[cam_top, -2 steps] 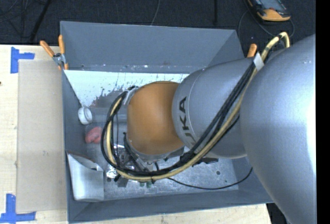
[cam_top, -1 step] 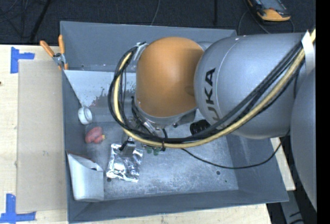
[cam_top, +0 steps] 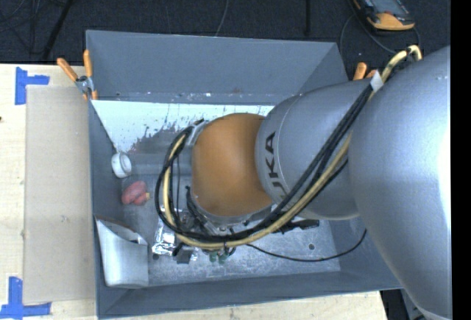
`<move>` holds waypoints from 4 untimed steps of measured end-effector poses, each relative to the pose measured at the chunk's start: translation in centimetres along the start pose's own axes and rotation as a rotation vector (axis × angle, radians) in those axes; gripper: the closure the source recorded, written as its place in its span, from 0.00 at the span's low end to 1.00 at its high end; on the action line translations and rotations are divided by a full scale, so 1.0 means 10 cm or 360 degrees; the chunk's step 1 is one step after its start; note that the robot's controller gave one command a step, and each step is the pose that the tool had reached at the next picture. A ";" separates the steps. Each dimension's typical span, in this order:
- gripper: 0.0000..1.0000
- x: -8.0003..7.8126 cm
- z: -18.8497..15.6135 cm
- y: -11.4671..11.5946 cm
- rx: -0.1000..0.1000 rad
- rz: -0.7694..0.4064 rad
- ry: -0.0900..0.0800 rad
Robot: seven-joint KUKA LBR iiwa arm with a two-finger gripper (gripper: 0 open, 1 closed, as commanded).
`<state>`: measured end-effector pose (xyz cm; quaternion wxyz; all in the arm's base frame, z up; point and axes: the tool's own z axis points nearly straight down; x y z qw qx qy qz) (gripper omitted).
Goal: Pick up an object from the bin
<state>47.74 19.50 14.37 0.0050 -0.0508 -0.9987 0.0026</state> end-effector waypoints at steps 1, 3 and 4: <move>0.00 -0.02 -0.04 0.01 -0.0007 0.0003 -0.0012; 1.00 -0.36 0.74 -0.09 -0.0007 -0.0324 -0.0015; 1.00 -0.14 -0.68 -0.04 -0.0012 -0.0295 -0.0026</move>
Offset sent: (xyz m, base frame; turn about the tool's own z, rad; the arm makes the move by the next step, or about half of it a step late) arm 0.0000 0.0000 0.0000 0.0000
